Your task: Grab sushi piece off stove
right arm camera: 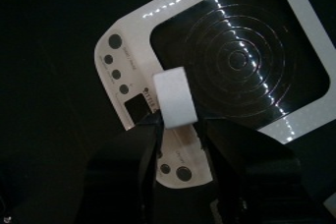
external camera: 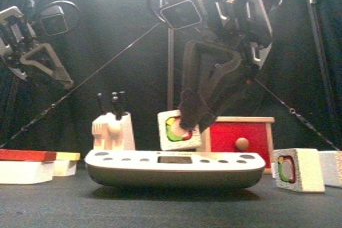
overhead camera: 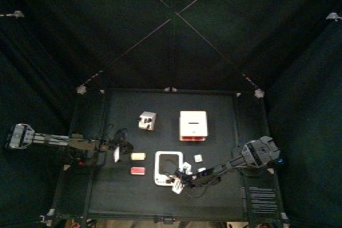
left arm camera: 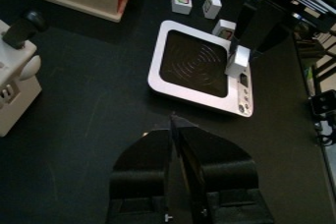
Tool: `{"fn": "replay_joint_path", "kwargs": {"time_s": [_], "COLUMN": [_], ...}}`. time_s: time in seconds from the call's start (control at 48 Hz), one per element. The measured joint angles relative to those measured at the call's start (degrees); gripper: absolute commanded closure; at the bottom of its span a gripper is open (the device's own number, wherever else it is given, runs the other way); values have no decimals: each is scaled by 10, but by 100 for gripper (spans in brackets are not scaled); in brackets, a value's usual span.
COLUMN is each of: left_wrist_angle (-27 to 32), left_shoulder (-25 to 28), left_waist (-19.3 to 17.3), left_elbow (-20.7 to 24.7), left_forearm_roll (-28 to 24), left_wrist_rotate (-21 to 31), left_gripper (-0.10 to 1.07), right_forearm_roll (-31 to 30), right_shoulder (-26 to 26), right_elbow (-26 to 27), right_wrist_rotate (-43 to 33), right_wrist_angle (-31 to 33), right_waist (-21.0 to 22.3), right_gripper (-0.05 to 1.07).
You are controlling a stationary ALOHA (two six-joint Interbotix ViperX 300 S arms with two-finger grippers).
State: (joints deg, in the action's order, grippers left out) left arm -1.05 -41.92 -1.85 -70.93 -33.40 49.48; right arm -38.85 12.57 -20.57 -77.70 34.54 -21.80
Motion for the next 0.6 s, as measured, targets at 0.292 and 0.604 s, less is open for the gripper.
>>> {"fn": "replay_joint_path", "kwargs": {"time_s": [0.292,0.604], "left_wrist_angle": [0,0], "left_shoulder": [0,0], "left_waist": [-1,-1], "left_elbow": [0,0], "left_forearm_roll": [0,0], "left_wrist_rotate": [0,0], "left_gripper": [48,48], "right_forearm_roll": [2,2], "right_shoulder": [-4,-12], "right_elbow": [14,16], "right_wrist_rotate": [-1,0], "right_wrist_angle": [35,49], "right_waist": [-3,-7], "right_gripper": [40,41]}}
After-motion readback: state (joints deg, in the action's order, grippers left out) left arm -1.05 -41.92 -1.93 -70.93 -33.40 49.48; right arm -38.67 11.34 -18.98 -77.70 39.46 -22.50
